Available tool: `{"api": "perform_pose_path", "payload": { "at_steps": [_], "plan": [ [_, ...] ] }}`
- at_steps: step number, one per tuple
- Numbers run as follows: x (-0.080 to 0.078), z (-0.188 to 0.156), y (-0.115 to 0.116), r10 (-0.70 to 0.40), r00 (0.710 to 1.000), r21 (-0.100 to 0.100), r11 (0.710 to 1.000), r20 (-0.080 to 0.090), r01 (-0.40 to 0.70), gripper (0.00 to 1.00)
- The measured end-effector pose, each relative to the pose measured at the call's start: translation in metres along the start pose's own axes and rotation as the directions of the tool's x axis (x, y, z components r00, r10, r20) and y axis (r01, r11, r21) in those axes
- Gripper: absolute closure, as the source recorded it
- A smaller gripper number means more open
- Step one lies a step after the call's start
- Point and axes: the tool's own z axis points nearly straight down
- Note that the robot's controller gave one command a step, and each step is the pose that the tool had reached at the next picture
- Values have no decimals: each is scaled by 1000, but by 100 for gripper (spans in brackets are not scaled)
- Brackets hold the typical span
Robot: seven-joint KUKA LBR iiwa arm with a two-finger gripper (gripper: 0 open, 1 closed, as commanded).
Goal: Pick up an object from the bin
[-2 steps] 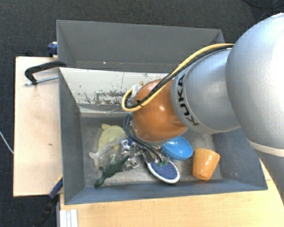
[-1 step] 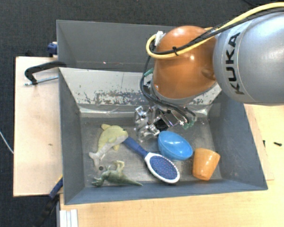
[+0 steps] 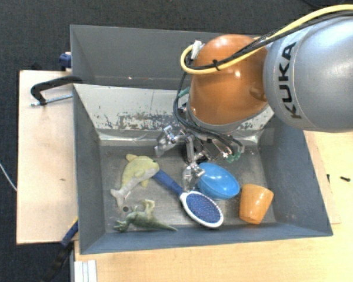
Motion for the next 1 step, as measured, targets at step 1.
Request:
{"api": "perform_pose_path", "payload": {
  "at_steps": [1],
  "plan": [
    [-40, 116, -3, 137, 991, -1, 991, -4, -137, 0]
  ]
}}
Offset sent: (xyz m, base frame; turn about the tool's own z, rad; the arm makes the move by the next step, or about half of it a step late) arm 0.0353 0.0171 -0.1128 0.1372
